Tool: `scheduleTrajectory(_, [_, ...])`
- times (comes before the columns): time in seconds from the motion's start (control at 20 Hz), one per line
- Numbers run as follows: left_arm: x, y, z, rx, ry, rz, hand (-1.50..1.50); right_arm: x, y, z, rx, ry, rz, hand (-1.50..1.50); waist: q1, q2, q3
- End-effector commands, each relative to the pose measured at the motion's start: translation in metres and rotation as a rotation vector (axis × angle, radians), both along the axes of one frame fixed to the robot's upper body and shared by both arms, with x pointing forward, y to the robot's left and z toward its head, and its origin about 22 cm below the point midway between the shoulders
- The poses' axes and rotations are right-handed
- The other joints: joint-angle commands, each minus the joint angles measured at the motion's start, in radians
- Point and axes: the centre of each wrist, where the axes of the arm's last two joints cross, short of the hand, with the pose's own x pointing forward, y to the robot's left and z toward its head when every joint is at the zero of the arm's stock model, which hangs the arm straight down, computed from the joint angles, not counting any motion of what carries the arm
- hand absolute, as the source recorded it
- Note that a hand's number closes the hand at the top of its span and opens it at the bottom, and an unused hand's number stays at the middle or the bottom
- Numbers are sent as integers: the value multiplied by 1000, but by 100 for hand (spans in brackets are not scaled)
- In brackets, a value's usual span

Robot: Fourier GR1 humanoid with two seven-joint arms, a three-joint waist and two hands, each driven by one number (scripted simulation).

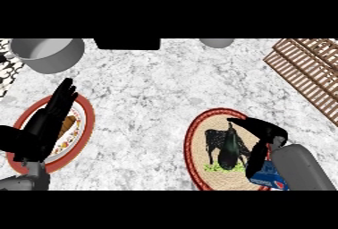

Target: Pick the eggplant from the placemat and place it in the tiered shelf

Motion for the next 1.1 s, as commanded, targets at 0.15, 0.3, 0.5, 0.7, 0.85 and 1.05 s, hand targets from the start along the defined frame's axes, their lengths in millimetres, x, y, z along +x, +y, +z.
scheduleTrajectory(0.15, [-6,-2,-9,1,5,-25,0,-18,7,-41,33,92,-26,-150,10,22,21])
scheduleTrajectory(0.3, [0,2,-4,6,-4,17,0,-35,10,-48,46,88,-14,-150,2,21,21])
scheduleTrajectory(0.5, [4,-6,2,-5,5,-13,0,-27,10,-51,21,51,-45,-150,9,24,21])
scheduleTrajectory(0.7, [-2,-4,-2,-13,32,-34,0,-34,-1,-53,-30,-119,-44,150,12,24,22])
scheduleTrajectory(0.85, [9,2,-3,-4,13,4,0,-42,5,-60,-34,-183,-42,150,3,25,21])
scheduleTrajectory(1.05, [-4,-4,13,9,2,5,0,-29,2,-45,-33,-288,-60,150,13,20,21])
